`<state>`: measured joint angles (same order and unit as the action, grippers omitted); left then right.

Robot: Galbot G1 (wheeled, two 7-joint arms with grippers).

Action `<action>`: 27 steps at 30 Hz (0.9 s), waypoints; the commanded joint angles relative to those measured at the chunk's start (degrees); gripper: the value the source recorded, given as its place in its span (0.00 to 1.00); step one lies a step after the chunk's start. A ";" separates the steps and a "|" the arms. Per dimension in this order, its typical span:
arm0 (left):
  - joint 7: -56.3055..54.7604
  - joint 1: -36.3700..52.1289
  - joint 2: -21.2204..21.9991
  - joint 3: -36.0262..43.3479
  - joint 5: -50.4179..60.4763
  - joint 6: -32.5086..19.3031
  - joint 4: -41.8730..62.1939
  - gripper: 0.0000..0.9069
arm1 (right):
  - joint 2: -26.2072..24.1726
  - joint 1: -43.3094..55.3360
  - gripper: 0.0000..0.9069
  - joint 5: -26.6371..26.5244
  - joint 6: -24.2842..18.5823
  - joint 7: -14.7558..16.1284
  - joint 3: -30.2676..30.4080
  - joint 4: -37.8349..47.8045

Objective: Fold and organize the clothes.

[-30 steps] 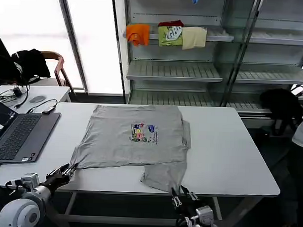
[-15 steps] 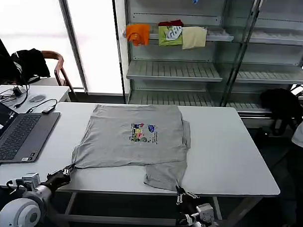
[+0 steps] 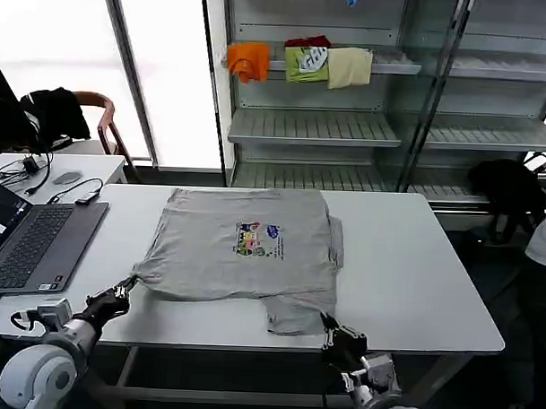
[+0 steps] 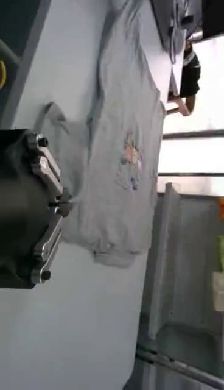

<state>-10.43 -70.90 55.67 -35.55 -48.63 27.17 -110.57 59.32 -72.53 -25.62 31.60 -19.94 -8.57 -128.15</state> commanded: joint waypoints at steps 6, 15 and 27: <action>-3.50 9.92 1.28 4.07 -0.71 -1.40 3.89 0.00 | 0.90 9.80 0.00 0.26 -1.80 1.94 -0.02 6.48; -4.72 15.20 2.48 7.32 0.98 -1.29 8.06 0.00 | 2.14 19.96 0.00 0.95 -2.07 2.58 2.25 13.06; -6.76 24.23 5.70 12.43 3.68 -1.08 17.16 0.01 | 3.20 30.10 0.00 2.73 -6.12 4.73 4.94 25.80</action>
<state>-16.68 -51.53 60.75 -25.25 -45.47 26.20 -97.64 62.43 -48.62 -23.15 26.64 -15.58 -4.12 -108.50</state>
